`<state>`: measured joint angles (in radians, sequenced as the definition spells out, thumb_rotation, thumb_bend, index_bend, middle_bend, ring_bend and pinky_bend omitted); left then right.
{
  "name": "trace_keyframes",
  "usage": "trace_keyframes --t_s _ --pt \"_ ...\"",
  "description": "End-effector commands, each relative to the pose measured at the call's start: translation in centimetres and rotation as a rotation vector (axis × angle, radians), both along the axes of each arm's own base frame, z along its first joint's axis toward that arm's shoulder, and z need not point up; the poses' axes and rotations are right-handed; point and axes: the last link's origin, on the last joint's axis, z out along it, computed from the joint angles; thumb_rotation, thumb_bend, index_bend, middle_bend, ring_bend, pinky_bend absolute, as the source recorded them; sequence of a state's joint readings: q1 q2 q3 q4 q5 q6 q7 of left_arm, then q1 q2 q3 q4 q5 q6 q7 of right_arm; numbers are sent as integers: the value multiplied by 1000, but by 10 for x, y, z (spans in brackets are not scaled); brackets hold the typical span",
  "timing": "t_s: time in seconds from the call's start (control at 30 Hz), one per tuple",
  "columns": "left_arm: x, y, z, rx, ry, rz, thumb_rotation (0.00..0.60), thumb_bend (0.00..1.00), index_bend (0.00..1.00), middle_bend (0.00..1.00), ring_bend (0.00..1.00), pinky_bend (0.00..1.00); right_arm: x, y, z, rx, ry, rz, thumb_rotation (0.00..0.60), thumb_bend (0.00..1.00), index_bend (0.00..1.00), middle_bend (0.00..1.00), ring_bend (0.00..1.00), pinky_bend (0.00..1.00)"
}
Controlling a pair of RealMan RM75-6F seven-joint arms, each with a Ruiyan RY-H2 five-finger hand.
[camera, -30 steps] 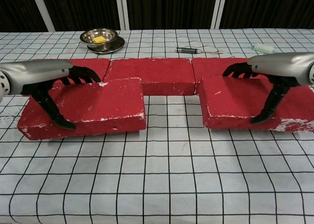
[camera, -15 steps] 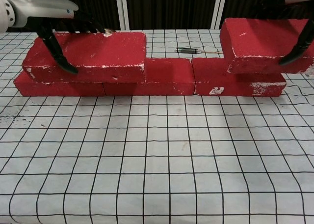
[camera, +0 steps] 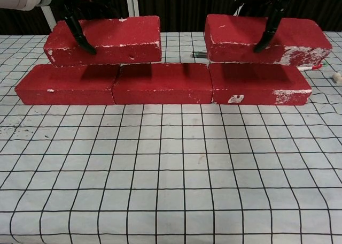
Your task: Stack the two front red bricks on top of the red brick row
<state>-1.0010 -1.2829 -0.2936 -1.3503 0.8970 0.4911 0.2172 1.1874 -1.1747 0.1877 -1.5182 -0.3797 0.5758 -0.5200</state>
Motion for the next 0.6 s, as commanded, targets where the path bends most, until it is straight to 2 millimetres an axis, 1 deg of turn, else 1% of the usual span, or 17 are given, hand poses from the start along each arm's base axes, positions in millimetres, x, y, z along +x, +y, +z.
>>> trace_keyframes --t_s 0.03,0.13,0.27,0.47,0.6 --pt "2 4 -6 -17 -5 -6 600 274 189 229 155 252 15 -8 -24 31 21 -6 600 0 121 201 181 125" --pt "1 3 -9 -33 -3 -13 600 274 190 229 155 251 25 -11 -36 45 11 -19 600 0 121 201 181 125" --pt "-2 1 -12 -47 4 -19 600 273 190 228 148 242 31 -13 -47 54 22 -22 600 0 122 201 181 125" --pt "-14 -1 -15 -49 32 -24 600 274 190 226 148 240 32 -13 -63 85 28 -37 600 0 122 201 181 125" --pt "-18 -1 -19 -57 21 -13 600 273 190 226 148 240 34 -14 -68 91 29 -35 600 0 122 201 181 125"
